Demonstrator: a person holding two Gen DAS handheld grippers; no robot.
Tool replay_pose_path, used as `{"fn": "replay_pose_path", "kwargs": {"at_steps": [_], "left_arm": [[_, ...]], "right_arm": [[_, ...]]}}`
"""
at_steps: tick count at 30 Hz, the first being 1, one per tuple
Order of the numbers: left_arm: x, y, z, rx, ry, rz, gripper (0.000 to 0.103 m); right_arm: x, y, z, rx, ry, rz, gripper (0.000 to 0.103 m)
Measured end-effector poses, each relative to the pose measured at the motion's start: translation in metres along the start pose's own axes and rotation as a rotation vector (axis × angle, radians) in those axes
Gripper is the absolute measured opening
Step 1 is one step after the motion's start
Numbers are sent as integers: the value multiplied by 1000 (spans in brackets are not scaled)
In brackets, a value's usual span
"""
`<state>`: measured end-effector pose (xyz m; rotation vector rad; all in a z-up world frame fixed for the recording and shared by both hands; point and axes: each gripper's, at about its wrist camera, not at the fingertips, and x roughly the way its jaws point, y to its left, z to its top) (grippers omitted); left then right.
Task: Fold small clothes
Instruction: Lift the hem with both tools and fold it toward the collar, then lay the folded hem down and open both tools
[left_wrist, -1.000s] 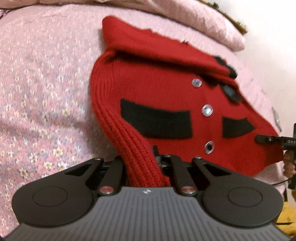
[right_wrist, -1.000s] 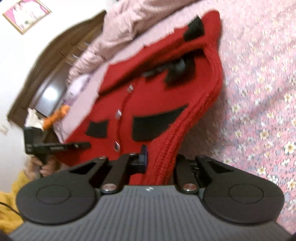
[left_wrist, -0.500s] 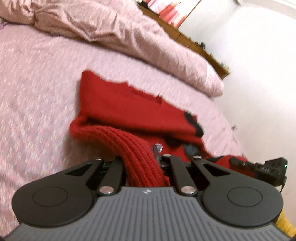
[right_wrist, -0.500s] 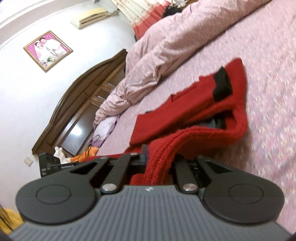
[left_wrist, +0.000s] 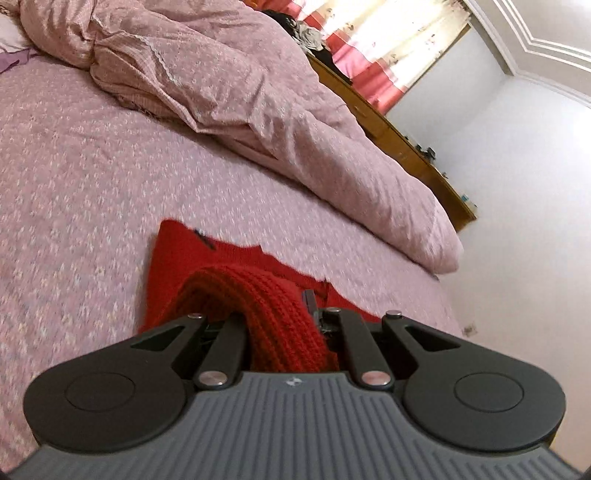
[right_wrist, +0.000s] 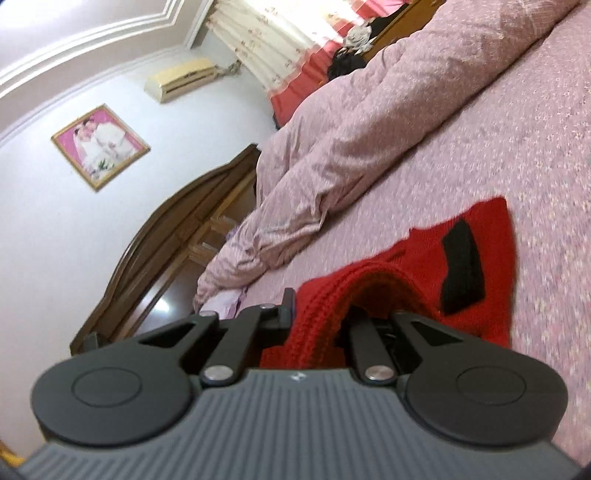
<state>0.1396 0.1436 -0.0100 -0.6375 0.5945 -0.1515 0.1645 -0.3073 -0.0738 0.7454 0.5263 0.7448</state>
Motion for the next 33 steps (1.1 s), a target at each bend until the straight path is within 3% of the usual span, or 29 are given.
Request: {"fn": "replay_pose_path", "kwargs": {"at_steps": [10, 15, 19, 23, 30, 32, 33], "left_arm": [[87, 18, 40, 1, 39, 112, 9], [126, 42, 43, -8, 76, 172, 9], [149, 56, 34, 60, 100, 212, 10], [152, 59, 27, 120, 97, 207, 11], [135, 43, 31, 222, 117, 227, 13], [129, 40, 33, 220, 126, 229, 20], [125, 38, 32, 224, 130, 234, 23]], "right_arm": [[55, -45, 34, 54, -18, -75, 10], [82, -75, 39, 100, -7, -132, 10], [98, -101, 34, 137, 9, -202, 10], [104, -117, 23, 176, 16, -244, 10], [103, -104, 25, 144, 43, -278, 14], [101, -96, 26, 114, 47, -301, 19], [99, -91, 26, 91, 50, -310, 34]]}}
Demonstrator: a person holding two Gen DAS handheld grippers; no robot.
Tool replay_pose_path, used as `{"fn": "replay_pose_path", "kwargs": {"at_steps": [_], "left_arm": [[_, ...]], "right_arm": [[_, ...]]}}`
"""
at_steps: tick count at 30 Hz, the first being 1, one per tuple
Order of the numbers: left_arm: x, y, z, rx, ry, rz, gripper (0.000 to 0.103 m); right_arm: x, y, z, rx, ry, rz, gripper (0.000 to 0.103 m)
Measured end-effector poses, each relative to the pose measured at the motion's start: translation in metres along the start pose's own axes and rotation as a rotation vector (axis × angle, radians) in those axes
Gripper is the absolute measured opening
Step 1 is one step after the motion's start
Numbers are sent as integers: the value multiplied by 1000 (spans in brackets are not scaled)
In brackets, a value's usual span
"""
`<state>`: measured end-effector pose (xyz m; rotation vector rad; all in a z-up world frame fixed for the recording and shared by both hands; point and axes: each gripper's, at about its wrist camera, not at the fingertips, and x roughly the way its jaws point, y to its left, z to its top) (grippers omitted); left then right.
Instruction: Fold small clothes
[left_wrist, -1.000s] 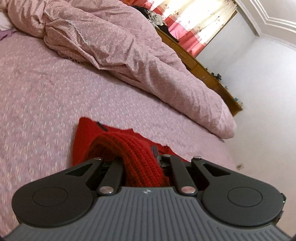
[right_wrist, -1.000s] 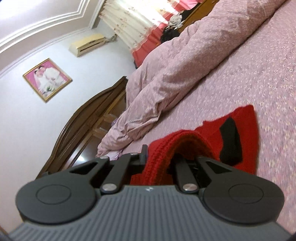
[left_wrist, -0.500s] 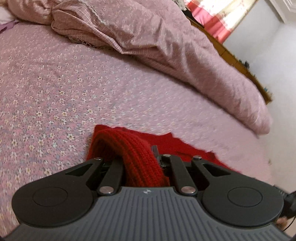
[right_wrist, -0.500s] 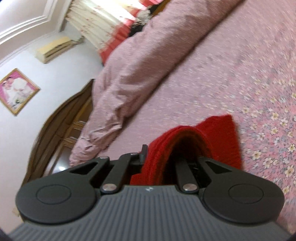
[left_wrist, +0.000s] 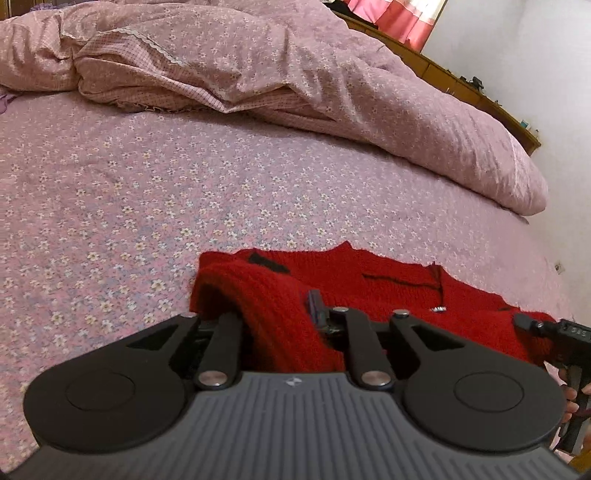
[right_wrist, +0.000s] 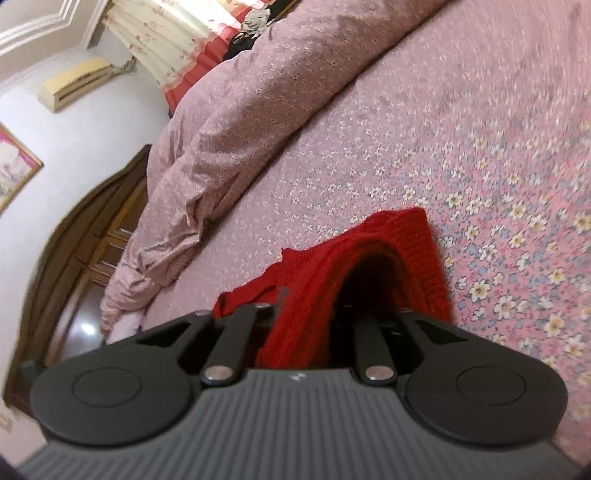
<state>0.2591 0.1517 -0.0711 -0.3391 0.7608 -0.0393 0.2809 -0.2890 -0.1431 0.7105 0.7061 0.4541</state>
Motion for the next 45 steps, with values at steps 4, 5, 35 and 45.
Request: {"fn": "replay_pose_path", "kwargs": {"at_steps": [4, 5, 35, 45], "left_arm": [[-14, -4, -8, 62, 12, 13, 50], [-18, -5, -11, 75, 7, 13, 51], [-3, -49, -75, 431, -65, 135, 45], [33, -54, -21, 423, -147, 161, 45]], "right_arm": [[-15, 15, -7, -83, -10, -7, 66], [-18, 19, -9, -111, -10, -18, 66], [-11, 95, -91, -728, -12, -235, 56], [29, 96, -58, -650, -54, -214, 56]]}}
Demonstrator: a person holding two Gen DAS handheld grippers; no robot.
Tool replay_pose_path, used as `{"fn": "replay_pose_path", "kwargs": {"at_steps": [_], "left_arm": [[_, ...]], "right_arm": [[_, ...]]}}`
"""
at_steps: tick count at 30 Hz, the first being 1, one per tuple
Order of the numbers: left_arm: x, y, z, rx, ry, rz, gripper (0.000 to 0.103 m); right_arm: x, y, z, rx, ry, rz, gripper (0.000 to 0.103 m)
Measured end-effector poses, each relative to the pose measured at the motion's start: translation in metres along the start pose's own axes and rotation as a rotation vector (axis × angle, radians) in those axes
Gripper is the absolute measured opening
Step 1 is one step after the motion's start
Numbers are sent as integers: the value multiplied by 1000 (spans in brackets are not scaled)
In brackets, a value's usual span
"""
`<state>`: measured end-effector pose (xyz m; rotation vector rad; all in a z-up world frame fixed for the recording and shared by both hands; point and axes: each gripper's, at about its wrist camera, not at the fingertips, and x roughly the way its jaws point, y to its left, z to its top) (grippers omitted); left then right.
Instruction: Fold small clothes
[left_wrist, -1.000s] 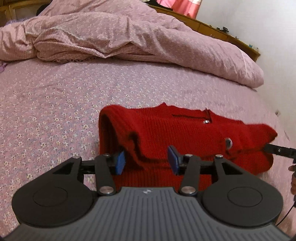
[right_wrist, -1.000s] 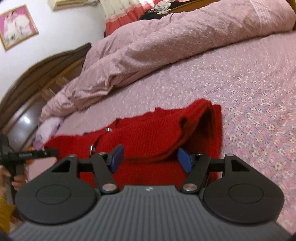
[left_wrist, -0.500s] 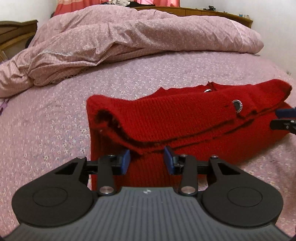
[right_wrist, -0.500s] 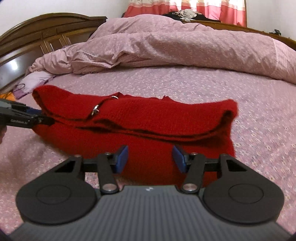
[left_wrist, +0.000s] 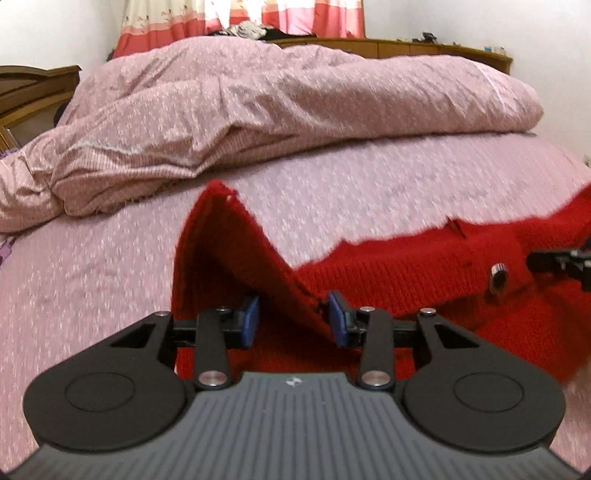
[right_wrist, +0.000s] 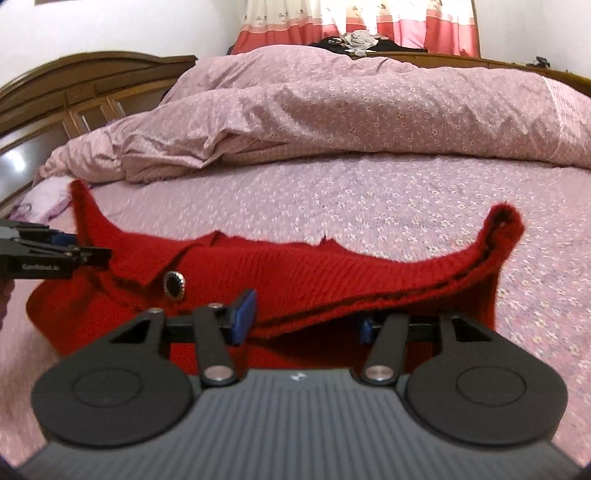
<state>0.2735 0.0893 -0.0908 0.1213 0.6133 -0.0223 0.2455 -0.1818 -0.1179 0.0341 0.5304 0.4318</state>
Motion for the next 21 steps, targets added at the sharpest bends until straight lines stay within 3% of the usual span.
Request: {"fn": "replay_pose_path", "kwargs": {"at_steps": [4, 10, 16, 21], "left_arm": [[14, 4, 20, -42, -18, 24, 45], [11, -1, 38, -37, -64, 26, 45], [2, -4, 35, -11, -60, 25, 45], [-2, 0, 20, -20, -23, 38, 45]], "right_arm": [[17, -6, 7, 65, 1, 4, 56], [25, -31, 18, 288, -25, 60, 57], [20, -40, 25, 304, -61, 30, 57], [9, -40, 22, 270, -40, 13, 58]]}}
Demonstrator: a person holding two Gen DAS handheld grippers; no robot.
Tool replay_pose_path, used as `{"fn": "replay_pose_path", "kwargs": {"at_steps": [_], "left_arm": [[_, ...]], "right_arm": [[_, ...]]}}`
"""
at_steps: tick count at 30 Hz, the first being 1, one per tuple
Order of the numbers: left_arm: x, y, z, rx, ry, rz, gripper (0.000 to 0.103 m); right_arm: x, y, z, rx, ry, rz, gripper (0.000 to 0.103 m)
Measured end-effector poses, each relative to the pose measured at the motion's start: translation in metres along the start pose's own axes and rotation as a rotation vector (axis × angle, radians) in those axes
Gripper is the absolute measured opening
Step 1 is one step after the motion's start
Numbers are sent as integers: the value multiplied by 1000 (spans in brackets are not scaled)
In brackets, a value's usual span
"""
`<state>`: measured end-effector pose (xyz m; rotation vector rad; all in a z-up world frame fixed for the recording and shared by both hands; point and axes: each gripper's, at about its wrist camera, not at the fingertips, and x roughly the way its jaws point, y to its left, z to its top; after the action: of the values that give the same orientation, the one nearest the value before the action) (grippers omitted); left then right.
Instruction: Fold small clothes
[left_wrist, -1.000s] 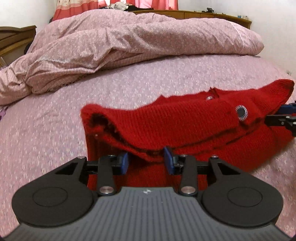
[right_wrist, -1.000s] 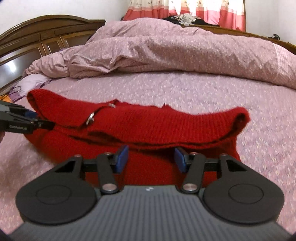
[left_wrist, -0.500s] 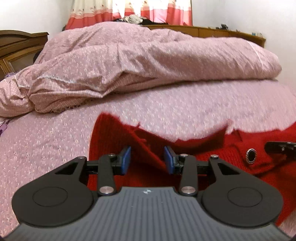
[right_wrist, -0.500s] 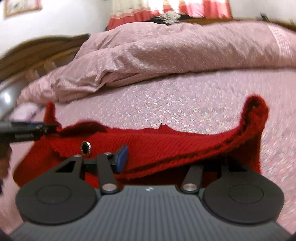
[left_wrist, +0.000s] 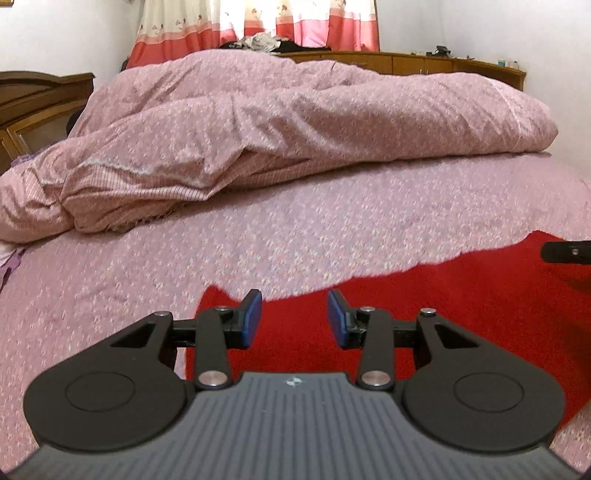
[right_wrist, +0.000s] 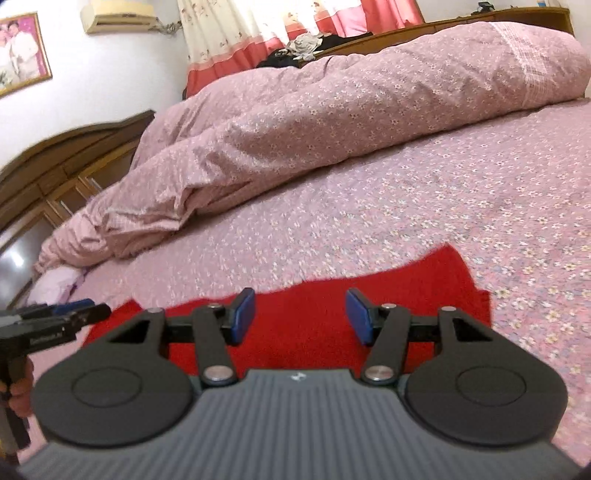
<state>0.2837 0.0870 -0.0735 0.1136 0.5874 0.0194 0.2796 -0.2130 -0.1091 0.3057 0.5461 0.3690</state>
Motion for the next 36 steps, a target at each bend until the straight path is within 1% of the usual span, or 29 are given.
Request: {"fn": "replay_pose_path", "kwargs": {"at_steps": [3, 7, 10, 14, 18, 22, 25, 28, 30, 31, 34, 36], "left_arm": [[-4, 5, -12, -2, 32, 4, 45], [-18, 10, -31, -10, 77, -4, 45], [-33, 13, -46, -14, 100, 0, 45], [-50, 19, -66, -16, 116, 21, 45], [-55, 24, -80, -14, 132, 46, 45], [-54, 25, -82, -44, 138, 49, 46], [-48, 26, -82, -50, 160, 44, 46], [-43, 27, -82, -51, 171, 38, 46], [-41, 27, -82, -44, 176, 34, 47], [-40, 28, -82, -42, 178, 32, 47], [-40, 29, -82, -54, 176, 30, 47], [-42, 31, -79, -58, 166, 28, 47]], "right_arm": [[-8, 3, -7, -60, 25, -33, 58], [-30, 6, -19, -129, 19, -79, 57], [-53, 10, -31, -167, 21, -139, 57], [-83, 7, -47, -168, -21, -200, 57], [-95, -3, -49, -159, -59, -260, 57], [-90, -7, -41, -150, -61, -241, 57], [-82, -2, -43, -188, -60, -219, 57], [-72, -2, -49, -179, -23, -209, 54], [-62, -6, -57, -182, 28, -242, 54], [-59, -9, -61, -177, 41, -249, 53], [-58, -22, -66, -110, 21, -228, 53], [-61, -23, -65, -84, 21, -226, 53]]}}
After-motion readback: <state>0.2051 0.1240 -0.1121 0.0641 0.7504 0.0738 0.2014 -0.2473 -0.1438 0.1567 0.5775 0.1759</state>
